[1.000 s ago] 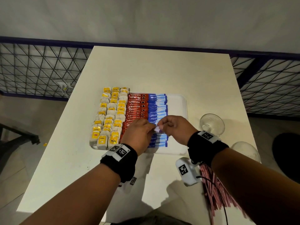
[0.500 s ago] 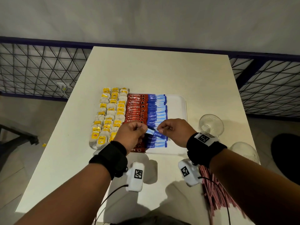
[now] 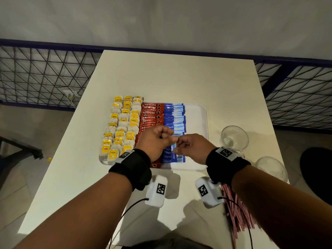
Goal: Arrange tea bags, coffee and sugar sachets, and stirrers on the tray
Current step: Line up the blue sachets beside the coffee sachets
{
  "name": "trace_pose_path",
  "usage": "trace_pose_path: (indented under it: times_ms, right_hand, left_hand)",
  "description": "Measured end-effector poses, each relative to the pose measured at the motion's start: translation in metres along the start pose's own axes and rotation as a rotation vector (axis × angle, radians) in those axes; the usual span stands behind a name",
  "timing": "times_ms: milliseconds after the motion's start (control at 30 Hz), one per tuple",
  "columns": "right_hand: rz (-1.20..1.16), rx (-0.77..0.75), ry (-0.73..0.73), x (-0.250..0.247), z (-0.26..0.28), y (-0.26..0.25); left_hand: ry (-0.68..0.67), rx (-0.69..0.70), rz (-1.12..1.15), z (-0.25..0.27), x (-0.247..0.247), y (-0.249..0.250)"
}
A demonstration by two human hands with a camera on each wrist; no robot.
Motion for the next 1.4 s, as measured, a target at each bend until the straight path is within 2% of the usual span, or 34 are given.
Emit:
trace_pose_path:
  times_ms: [100,200,267,367,467,600,800,1000,1267,1400]
  right_hand:
    - [-0.161,0.047,0.037,-0.006,-0.001,0.006]
    - [-0.209,0.084,0.05,-0.009,0.002,0.011]
    - [-0.132,0.091,0.056,-0.009,0.003,0.018]
    - [0.112,0.05,0.086,-0.013,0.008,0.024]
    - [0.316,0.015,-0.016,0.0,0.011,0.027]
    - [0.488,0.054,-0.121,0.017,0.006,0.038]
    - [0.546,0.052,-0.123,0.02,0.006,0.038]
    - [0.556,0.071,-0.111,0.021,0.003,0.046]
    - [0.565,0.112,-0.109,0.022,-0.001,0.049]
    - [0.538,0.103,-0.126,0.022,-0.001,0.046]
  left_hand:
    - [-0.063,0.015,-0.054,0.002,0.005,-0.002]
    - [-0.157,0.097,-0.389,0.008,0.014,-0.006]
    - [-0.204,0.126,-0.597,0.007,0.019,-0.01]
    - [-0.339,0.167,-0.905,0.007,0.032,-0.018]
    - [-0.415,0.258,-1.12,0.01,0.046,-0.023]
    - [-0.421,0.324,-1.364,0.013,0.058,-0.031]
    - [-0.322,0.366,-1.317,0.007,0.055,-0.03]
    - [-0.443,0.402,-1.387,0.004,0.067,-0.038]
    - [-0.484,0.432,-1.384,0.002,0.071,-0.042]
    - [-0.335,0.402,-1.286,-0.019,0.06,-0.028]
Point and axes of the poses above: each hand's wrist, its own z-axis away from the middle knuckle, its own x-axis out of the palm, y = z × x, the point moved 9 cm from there along -z, towards the middle knuckle, and after that the axes turned 1 degree about y, right-handed, at the moved point
